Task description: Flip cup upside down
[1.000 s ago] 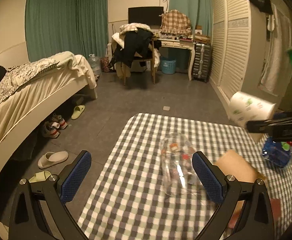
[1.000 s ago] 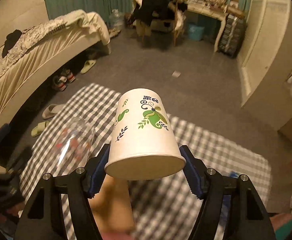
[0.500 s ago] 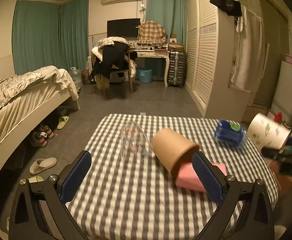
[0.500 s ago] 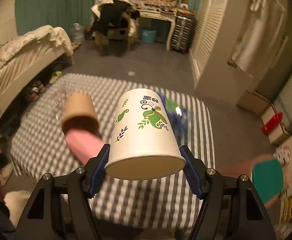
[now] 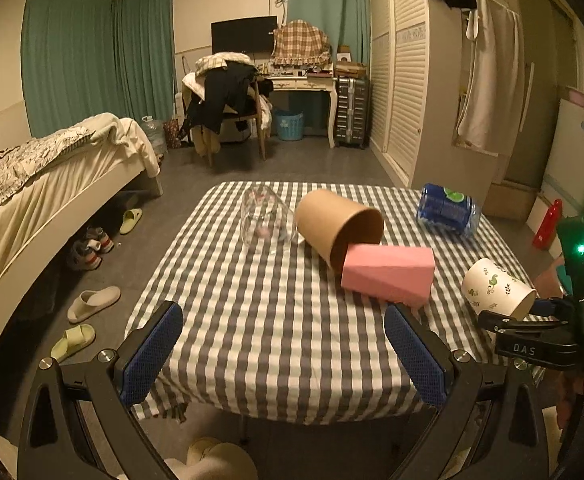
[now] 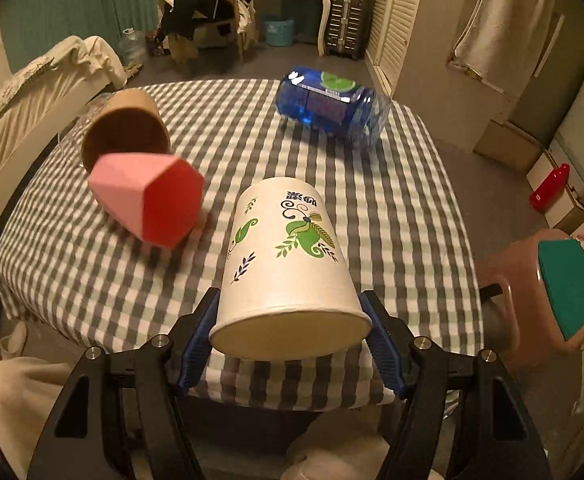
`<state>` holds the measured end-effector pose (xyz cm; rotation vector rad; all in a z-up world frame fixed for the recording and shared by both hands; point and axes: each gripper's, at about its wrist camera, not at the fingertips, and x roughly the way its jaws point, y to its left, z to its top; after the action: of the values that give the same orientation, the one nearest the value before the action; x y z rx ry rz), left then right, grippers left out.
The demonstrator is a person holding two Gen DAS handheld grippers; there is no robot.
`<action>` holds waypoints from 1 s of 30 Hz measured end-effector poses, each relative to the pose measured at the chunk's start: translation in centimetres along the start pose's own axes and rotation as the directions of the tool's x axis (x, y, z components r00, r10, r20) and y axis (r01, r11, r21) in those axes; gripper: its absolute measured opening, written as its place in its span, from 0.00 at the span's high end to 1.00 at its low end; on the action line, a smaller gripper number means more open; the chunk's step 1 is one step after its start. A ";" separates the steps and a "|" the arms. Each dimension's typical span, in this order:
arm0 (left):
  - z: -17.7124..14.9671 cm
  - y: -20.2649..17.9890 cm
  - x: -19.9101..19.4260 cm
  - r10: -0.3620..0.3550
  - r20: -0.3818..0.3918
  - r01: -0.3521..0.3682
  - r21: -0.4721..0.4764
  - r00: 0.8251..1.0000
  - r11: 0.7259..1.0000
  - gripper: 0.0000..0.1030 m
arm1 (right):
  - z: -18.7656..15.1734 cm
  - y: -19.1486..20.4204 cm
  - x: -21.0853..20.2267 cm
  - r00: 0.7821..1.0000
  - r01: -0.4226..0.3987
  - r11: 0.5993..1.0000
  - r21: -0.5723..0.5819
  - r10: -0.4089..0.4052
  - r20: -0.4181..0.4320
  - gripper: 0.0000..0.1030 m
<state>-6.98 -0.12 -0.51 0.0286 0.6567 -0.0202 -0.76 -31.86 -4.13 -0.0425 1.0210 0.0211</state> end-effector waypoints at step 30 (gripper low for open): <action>5.4 -14.8 4.5 -0.104 -0.139 0.129 0.177 0.985 0.976 0.00 | 5.5 -8.1 -7.6 0.957 0.106 0.993 -0.047 -0.089 0.275 0.09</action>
<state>-0.53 -15.18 0.73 0.1718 0.7843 -0.1944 0.27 -39.71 5.40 -0.1425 0.7410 -0.0315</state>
